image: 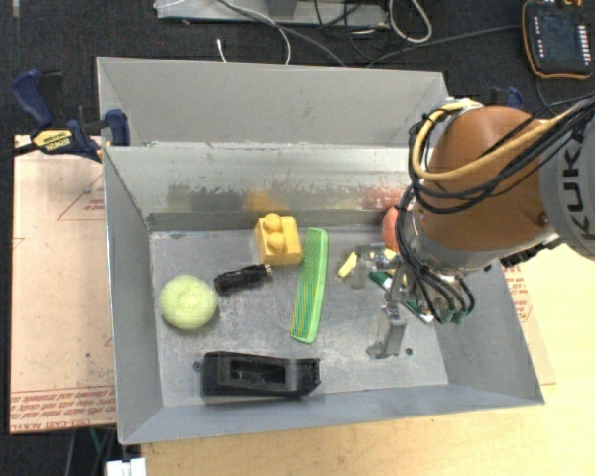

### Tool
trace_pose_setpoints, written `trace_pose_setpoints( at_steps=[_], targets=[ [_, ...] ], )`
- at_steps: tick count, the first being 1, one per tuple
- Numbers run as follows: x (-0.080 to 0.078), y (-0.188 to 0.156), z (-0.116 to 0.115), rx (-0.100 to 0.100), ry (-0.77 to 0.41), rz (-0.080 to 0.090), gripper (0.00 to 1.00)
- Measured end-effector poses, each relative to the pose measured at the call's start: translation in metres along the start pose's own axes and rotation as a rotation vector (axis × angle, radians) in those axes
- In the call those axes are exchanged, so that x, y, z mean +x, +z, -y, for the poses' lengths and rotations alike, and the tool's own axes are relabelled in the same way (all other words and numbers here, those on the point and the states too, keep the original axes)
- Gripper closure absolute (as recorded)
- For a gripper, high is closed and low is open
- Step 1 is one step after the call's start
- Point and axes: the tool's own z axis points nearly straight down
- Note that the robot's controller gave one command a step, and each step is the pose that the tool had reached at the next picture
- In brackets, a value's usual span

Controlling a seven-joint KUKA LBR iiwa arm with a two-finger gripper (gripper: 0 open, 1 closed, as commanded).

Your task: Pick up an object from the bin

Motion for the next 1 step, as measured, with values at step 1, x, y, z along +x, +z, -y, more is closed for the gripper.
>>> trace_pose_setpoints(
  at_steps=[1],
  targets=[
    [-0.0537,0.1257,-0.0314,0.0,-0.306,0.002,0.0]
  ],
)
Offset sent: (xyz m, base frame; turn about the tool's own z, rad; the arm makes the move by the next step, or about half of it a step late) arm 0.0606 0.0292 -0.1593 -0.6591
